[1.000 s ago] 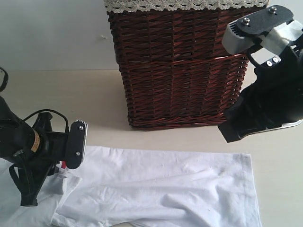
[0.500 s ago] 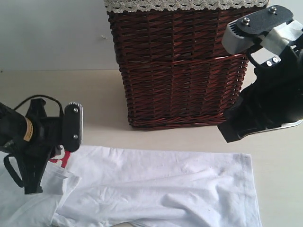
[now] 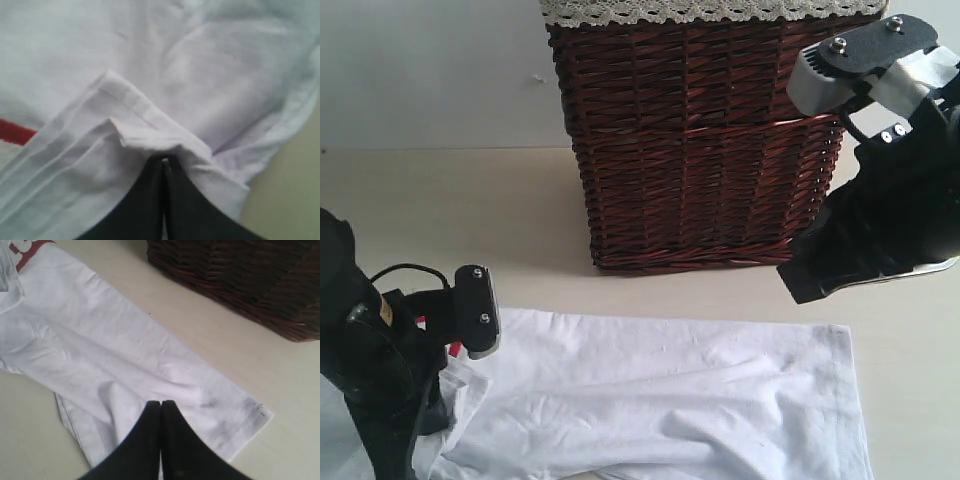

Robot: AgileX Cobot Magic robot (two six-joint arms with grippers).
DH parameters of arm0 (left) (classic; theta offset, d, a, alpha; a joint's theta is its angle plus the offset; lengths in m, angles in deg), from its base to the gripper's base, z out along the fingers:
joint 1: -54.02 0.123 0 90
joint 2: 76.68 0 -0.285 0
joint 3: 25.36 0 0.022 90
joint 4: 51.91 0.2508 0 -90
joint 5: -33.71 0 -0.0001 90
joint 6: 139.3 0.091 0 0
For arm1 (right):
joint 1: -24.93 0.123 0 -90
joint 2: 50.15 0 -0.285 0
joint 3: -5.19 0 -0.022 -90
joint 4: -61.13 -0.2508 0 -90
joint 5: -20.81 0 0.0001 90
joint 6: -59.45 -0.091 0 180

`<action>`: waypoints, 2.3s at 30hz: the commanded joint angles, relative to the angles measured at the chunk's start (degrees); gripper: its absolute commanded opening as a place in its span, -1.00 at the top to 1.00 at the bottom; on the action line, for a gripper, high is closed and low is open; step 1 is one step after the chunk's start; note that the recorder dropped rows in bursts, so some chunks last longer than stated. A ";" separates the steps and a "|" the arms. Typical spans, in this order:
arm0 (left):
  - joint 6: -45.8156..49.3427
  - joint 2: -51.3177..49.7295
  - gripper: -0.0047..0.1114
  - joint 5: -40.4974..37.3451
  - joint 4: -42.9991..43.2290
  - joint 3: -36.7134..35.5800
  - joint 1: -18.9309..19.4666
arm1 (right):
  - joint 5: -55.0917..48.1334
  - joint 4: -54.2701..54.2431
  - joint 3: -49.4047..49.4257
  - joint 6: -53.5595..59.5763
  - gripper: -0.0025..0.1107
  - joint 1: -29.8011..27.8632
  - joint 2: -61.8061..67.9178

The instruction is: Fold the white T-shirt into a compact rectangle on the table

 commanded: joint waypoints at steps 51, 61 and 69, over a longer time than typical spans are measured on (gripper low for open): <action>-13.82 -10.41 0.92 18.16 -8.17 9.27 7.64 | -0.11 -2.61 0.32 1.86 0.96 0.00 -0.40; -16.81 -11.84 0.92 19.67 -8.14 7.44 17.19 | -0.62 -2.61 0.32 1.86 0.96 0.00 -0.40; -16.33 -20.49 0.92 22.61 -9.02 6.62 18.05 | -0.39 -5.66 0.32 3.90 0.96 0.00 -0.40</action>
